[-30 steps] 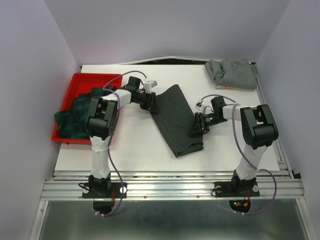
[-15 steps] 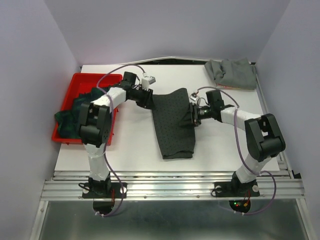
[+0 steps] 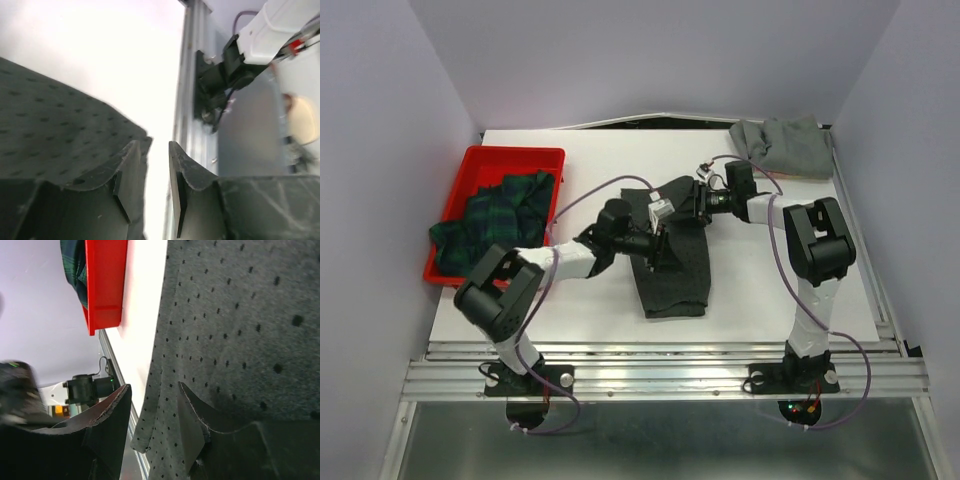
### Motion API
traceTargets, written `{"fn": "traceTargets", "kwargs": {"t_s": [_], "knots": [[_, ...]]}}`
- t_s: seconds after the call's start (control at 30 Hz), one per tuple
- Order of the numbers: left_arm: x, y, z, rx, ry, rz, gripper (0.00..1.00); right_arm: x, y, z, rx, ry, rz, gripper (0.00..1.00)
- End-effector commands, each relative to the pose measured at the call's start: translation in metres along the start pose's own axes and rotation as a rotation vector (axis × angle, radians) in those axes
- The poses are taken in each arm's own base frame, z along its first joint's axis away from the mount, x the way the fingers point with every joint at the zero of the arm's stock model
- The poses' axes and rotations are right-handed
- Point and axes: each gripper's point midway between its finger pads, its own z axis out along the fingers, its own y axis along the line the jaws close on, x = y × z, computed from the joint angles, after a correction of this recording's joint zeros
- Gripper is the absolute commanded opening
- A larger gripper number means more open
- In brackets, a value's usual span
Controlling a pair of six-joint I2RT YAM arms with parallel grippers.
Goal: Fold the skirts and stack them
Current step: Fold the skirt
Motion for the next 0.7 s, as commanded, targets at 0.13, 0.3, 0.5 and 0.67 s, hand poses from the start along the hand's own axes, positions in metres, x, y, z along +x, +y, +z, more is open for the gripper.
{"fn": "traceTargets", "kwargs": {"t_s": [0.13, 0.3, 0.5, 0.67], "knots": [[0.004, -0.031, 0.063, 0.203, -0.131, -0.314, 0.42, -0.019, 0.032, -0.011, -0.063, -0.042, -0.09, 0.48], [0.01, -0.008, 0.071, 0.195, -0.198, -0.396, 0.46, -0.017, 0.028, -0.015, -0.057, -0.02, -0.104, 0.54], [0.052, 0.044, 0.09, 0.042, -0.159, -0.618, 0.45, -0.029, 0.017, -0.017, -0.03, -0.039, -0.089, 0.67], [0.11, 0.098, 0.092, -0.247, -0.033, -0.816, 0.36, -0.03, 0.015, -0.014, -0.035, 0.011, -0.057, 0.66]]}}
